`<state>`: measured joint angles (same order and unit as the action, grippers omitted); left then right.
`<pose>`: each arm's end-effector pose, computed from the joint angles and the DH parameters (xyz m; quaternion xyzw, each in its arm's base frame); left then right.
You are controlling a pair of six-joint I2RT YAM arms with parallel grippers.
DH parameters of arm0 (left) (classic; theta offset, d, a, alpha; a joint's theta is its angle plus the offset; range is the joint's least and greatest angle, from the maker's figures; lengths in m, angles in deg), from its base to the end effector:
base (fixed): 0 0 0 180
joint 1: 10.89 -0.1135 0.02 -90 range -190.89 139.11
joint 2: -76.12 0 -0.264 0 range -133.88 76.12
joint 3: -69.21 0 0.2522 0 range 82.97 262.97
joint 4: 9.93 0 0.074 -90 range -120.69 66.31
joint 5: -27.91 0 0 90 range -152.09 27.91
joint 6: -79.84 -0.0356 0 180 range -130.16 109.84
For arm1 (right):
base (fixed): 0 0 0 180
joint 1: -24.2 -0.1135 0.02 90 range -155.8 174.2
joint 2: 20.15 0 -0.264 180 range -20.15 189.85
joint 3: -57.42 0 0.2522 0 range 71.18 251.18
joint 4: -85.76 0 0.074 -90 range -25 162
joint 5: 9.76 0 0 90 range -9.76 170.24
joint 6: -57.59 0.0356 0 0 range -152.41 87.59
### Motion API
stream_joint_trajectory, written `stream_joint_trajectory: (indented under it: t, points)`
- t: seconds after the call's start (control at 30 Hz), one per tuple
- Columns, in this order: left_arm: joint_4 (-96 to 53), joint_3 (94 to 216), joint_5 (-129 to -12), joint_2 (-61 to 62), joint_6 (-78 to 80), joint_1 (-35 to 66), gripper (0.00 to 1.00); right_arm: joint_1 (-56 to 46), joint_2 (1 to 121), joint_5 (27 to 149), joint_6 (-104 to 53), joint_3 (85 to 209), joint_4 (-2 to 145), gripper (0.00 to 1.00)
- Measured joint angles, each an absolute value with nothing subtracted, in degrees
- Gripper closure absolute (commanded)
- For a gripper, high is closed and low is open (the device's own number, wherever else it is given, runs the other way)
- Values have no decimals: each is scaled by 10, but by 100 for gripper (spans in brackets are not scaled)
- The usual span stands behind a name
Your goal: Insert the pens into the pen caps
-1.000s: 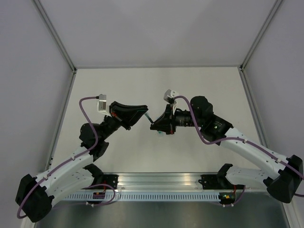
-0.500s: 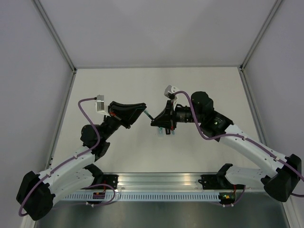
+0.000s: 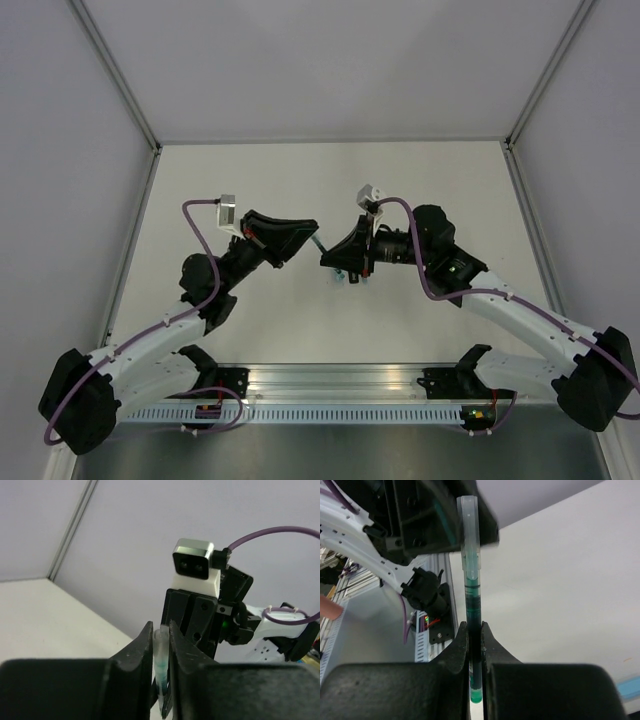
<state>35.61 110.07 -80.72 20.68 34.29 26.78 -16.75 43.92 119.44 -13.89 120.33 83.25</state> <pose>0.1567 -0.1353 0.3228 0.1119 0.4937 -0.6242 0.5951 0.1802 0.1861 0.3393 -0.3587 0.6294 0.5321 0.4383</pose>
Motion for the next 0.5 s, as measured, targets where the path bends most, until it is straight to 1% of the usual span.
stream_joint_trajectory:
  t: [0.07,0.13,0.2,0.37,0.47,0.5]
  points:
    - [286,1105,-820,230,338,272,58,-168,427,1181,-136,1181,861,100]
    - [215,1109,-832,245,332,290,49,-160,401,1154,-134,1158,892,100]
    - [152,1124,-833,245,326,296,30,-154,357,1128,-131,1122,912,100]
    - [57,1179,-823,230,308,296,16,-154,269,1062,-106,1029,881,100]
    - [22,1199,-807,233,286,296,9,-154,242,986,-88,995,817,100]
    - [11,1202,-800,234,278,296,8,-154,239,949,-81,992,785,100]
